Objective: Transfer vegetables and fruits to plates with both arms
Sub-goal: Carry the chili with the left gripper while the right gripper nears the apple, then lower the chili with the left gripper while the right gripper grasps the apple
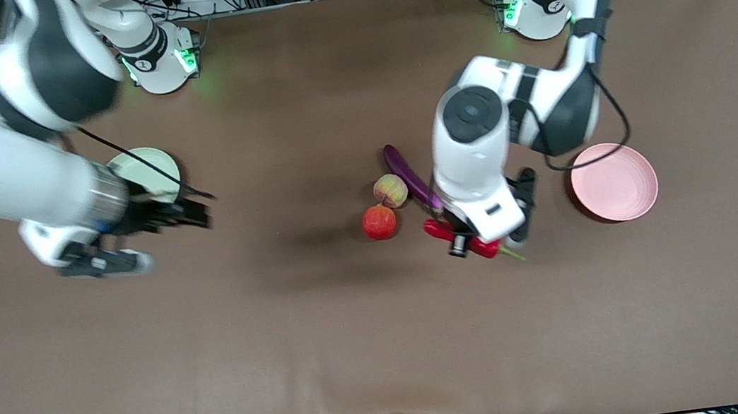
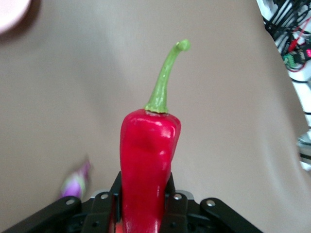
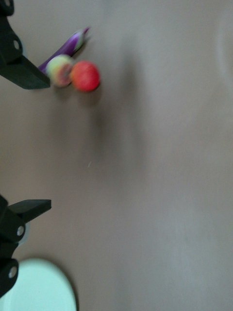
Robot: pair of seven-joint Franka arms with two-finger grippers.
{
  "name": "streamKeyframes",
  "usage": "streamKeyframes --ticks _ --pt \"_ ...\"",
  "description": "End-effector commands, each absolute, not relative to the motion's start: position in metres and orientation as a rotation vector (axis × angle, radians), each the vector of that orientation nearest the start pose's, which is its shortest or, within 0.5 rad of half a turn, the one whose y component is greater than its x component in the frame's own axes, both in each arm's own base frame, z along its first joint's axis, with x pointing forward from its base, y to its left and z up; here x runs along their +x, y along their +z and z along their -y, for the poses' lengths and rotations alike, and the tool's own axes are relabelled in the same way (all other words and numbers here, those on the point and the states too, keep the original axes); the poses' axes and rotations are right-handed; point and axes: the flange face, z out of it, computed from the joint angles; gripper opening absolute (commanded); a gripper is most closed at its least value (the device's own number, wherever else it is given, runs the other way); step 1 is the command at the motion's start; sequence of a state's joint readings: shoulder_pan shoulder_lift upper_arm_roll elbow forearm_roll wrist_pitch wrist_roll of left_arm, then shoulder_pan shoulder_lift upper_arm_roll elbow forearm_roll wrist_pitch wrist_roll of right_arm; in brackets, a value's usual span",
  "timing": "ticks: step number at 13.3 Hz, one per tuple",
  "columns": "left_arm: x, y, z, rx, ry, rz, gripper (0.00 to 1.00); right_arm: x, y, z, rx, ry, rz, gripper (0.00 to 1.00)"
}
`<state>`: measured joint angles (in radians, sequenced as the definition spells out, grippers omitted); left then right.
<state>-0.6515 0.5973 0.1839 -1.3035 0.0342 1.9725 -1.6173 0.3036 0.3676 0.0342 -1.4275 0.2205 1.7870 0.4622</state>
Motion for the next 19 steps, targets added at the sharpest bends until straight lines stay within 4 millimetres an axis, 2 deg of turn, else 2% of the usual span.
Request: streamKeyframes --ticks 1,3,5,8,9,11,14,16,17,19 --pt "0.643 0.403 0.282 -2.741 -0.177 1.386 0.0 0.64 0.411 -0.315 -2.856 0.132 -0.538 1.0" --pt "0.636 0.39 0.224 -2.798 -0.091 1.174 0.0 0.654 0.358 -0.353 -2.73 0.153 -0.775 1.0" --pt "0.634 0.38 0.17 -2.846 -0.018 0.993 0.0 0.658 0.318 -0.376 -2.639 0.247 -0.86 1.0" --pt "0.613 0.373 0.09 -2.908 0.102 0.757 0.0 0.635 0.279 -0.415 -2.685 0.263 -0.843 1.0" --pt "0.606 0.374 0.071 -2.936 0.126 0.668 0.0 0.631 0.268 -0.42 -2.717 0.259 -0.831 1.0" --pt "0.595 0.361 0.054 -2.948 0.188 0.576 0.0 0.627 0.256 -0.426 -2.705 0.28 -0.881 1.0" --pt "0.588 0.339 0.005 -2.913 0.189 0.479 0.0 0.602 0.234 -0.467 -2.703 0.22 -0.877 1.0" --pt "0.582 0.321 -0.019 -2.913 0.143 0.433 0.0 0.597 0.232 -0.469 -2.724 0.24 -0.866 1.0" --pt "0.58 0.315 -0.034 -2.925 0.126 0.419 0.0 0.587 0.228 -0.478 -2.75 0.252 -0.837 1.0" --pt "0.574 0.305 -0.043 -2.936 0.12 0.391 0.0 0.582 0.218 -0.476 -2.821 0.213 -0.787 1.0"
